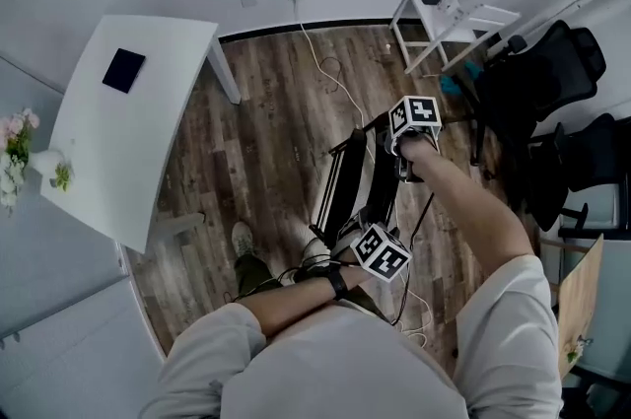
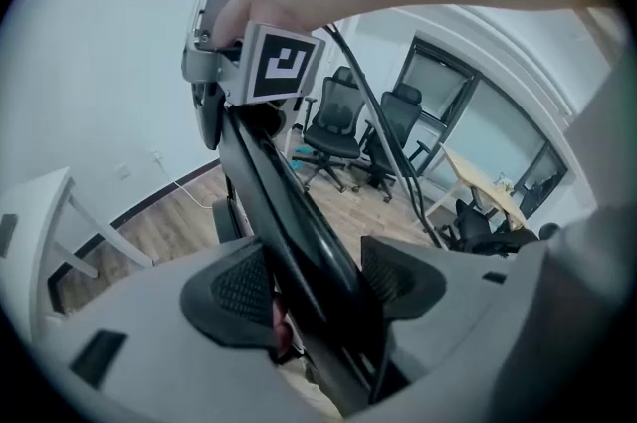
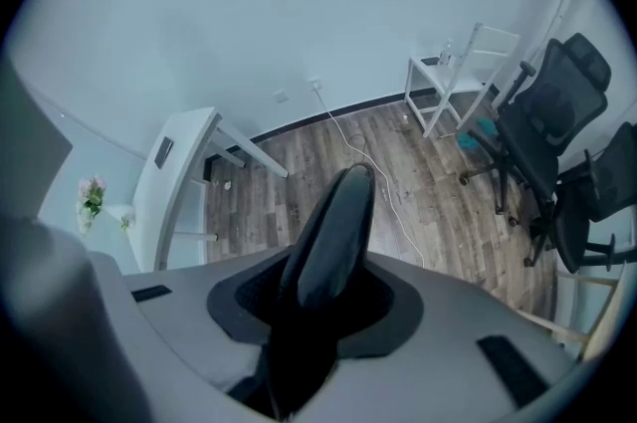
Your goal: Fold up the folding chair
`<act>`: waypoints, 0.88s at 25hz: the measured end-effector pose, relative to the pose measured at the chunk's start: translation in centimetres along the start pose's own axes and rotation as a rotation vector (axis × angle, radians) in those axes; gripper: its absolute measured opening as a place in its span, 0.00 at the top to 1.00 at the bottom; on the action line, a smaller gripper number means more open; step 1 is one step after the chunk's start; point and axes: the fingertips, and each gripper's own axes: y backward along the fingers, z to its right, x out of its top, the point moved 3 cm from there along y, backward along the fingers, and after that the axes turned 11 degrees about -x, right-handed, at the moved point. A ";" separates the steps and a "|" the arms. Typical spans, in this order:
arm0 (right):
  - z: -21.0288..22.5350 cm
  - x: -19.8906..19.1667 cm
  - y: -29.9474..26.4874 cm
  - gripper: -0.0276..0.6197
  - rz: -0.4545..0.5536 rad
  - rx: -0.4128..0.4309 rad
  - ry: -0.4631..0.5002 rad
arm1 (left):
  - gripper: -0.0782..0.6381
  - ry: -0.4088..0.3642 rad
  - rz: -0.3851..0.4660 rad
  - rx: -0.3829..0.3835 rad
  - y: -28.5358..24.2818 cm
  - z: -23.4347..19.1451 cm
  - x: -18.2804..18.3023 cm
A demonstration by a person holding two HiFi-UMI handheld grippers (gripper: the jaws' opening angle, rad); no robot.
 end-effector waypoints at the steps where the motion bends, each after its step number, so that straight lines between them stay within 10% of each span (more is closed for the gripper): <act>1: -0.7 0.1 0.1 0.77 -0.001 -0.005 -0.003 | 0.50 0.004 0.003 -0.004 0.6 -0.6 -0.3; 22: -23.3 6.6 0.1 0.77 0.037 0.039 -0.014 | 0.56 0.065 0.050 0.064 16.7 -17.1 -7.1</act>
